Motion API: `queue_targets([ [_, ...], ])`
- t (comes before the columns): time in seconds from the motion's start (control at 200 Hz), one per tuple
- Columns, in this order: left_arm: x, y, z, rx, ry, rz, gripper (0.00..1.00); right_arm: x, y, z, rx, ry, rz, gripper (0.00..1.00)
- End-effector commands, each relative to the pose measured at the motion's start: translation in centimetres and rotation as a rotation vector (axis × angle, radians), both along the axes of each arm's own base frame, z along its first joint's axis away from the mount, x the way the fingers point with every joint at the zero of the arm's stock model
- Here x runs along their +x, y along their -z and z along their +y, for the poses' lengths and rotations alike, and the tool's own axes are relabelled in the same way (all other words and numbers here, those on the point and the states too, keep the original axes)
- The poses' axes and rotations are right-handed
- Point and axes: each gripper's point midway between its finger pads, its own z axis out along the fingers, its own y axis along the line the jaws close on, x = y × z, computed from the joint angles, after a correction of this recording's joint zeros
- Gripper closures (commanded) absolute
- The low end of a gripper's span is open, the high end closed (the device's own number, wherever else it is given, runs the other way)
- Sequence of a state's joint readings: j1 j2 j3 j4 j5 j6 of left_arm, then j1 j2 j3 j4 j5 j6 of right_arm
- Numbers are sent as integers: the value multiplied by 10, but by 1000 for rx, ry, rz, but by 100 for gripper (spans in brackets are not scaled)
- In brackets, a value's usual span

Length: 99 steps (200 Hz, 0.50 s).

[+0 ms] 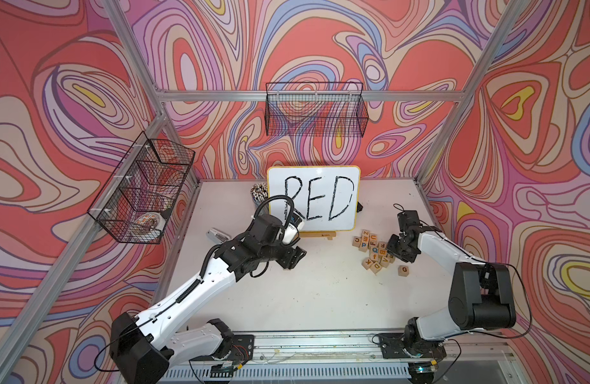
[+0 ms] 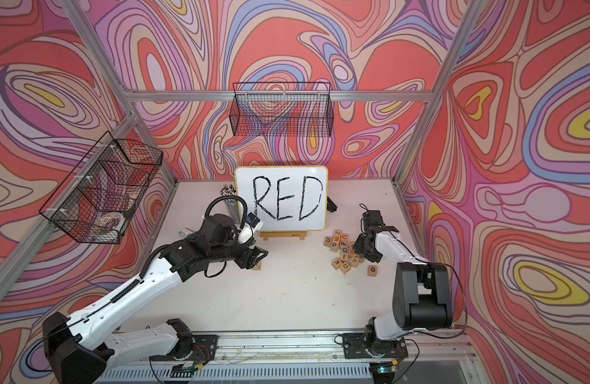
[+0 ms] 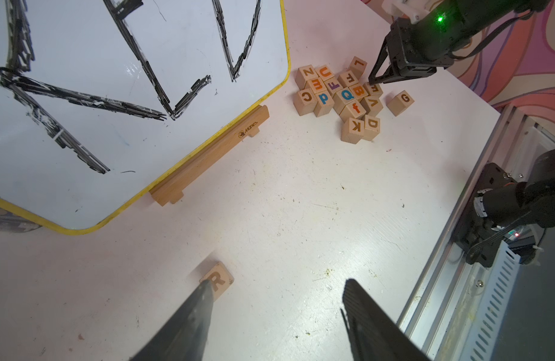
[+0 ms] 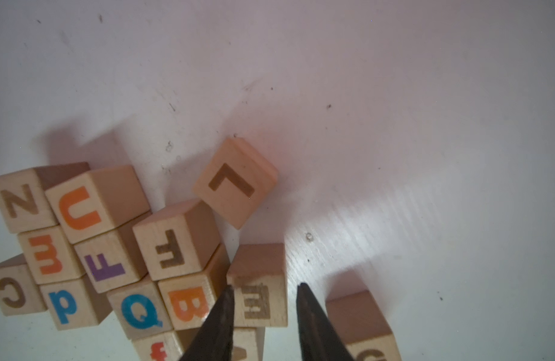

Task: Assemble the uppercase word "red" with letter blocks
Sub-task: Pick up the letter block from the center of the board.

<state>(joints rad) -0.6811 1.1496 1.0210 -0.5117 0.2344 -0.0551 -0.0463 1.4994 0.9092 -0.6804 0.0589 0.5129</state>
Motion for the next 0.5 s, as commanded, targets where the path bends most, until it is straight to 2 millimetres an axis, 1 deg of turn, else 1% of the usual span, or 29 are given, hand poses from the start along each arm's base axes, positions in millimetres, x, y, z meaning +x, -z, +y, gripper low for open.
queue_targets([
  [0.0,-4,-1,2,12,11,-12,31,-6,-5,-2,-3,-11,3,64],
  [0.22,-3,-1,3,13,9,-15,31,-5,-5,5,27,-57,1,63],
  [0.491,-3,0,3,17,4,-17,31,-5,10,8,50,-55,20,62],
])
